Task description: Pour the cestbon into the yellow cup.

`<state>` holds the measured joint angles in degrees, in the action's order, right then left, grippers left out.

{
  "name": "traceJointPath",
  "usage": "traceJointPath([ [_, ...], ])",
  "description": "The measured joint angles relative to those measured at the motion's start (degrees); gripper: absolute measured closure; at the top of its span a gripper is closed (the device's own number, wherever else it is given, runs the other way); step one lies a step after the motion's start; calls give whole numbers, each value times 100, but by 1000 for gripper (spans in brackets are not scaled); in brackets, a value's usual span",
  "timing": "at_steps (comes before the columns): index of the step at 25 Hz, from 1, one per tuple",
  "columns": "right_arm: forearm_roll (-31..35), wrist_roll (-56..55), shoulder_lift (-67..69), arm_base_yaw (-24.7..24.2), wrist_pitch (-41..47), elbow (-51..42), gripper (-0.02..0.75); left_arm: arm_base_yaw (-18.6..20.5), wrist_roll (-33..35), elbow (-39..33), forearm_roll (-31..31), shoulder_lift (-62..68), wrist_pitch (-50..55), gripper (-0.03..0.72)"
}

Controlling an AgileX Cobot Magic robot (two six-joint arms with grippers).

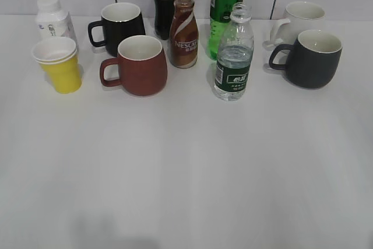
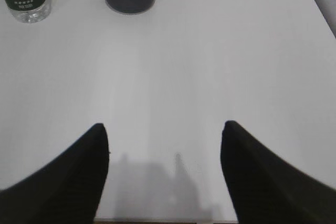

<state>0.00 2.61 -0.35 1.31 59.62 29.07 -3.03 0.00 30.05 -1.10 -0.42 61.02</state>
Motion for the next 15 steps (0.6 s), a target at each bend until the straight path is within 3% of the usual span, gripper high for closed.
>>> traceJointPath([
  [15,0,0,0,0,0,0,237,0,0,0,0,0,-2,449],
])
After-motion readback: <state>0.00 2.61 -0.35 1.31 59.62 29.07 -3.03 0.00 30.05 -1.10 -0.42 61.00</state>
